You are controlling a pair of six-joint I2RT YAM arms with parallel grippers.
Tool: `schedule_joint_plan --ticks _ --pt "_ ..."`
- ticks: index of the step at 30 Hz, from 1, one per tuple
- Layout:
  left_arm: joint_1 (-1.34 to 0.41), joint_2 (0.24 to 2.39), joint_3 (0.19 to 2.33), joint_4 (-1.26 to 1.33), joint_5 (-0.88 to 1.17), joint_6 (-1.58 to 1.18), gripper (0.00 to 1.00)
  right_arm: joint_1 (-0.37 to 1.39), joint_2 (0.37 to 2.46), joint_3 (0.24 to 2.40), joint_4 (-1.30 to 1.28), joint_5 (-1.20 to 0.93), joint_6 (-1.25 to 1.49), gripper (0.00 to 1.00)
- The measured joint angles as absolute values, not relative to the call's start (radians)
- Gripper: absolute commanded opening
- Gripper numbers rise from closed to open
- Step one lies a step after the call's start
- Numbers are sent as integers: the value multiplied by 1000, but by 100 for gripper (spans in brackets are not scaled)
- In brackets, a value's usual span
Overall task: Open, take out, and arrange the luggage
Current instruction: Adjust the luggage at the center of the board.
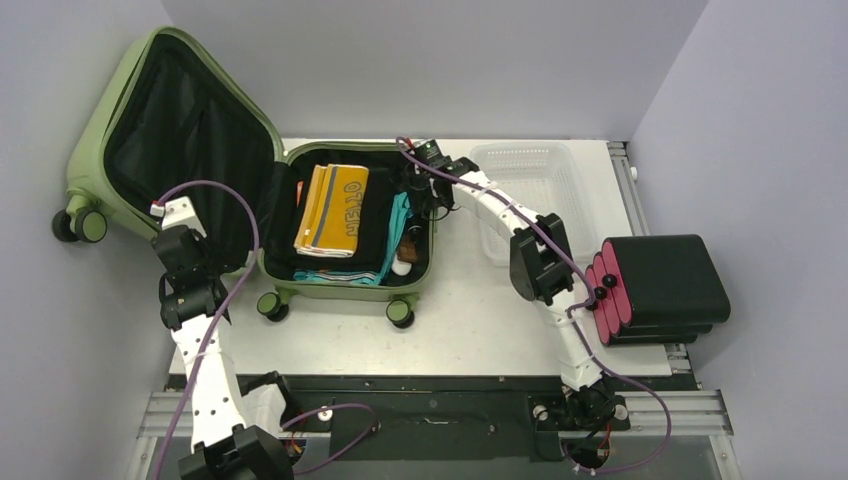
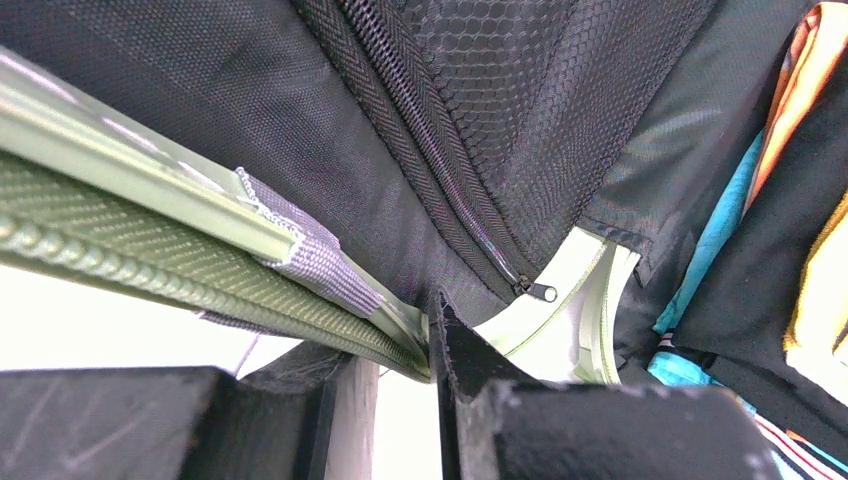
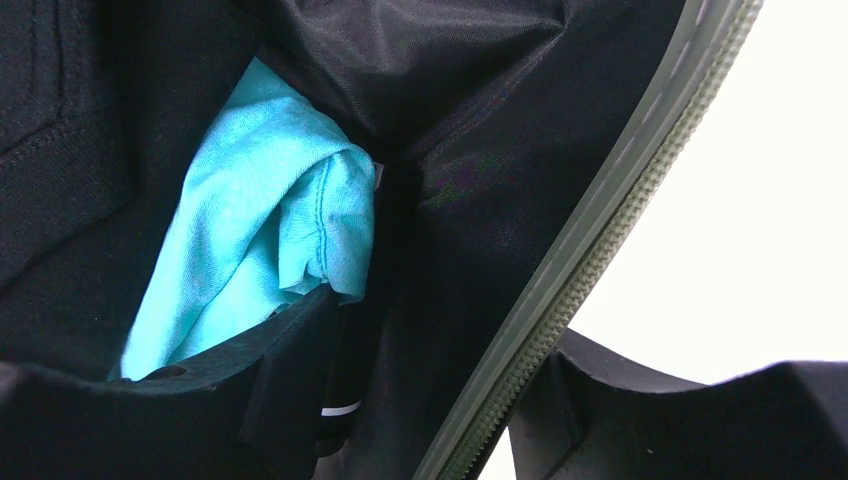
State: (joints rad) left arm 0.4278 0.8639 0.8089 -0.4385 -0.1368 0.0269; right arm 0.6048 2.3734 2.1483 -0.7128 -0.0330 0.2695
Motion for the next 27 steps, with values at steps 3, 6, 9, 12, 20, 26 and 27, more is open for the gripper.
schedule_joint_plan --ticks 3,6,9,12,20,26,27 --pt "429 862 809 -439 -138 30 0 611 2373 2148 -712 -28 270 52" --pt "429 857 808 -438 -139 38 0 617 2373 2148 -712 -25 270 53" --pt "430 850 807 -439 -141 48 0 622 2373 2148 -712 -23 272 53" --pt "431 843 801 -437 -149 60 0 632 2373 2148 -712 -20 273 53" --pt "429 836 783 -422 -163 99 67 650 2374 2150 -711 -20 281 53" --pt "416 835 775 -443 -99 128 97 650 2373 2142 -689 -53 293 53" --pt "415 835 775 -443 -95 127 96 649 2371 2135 -683 -57 293 54"
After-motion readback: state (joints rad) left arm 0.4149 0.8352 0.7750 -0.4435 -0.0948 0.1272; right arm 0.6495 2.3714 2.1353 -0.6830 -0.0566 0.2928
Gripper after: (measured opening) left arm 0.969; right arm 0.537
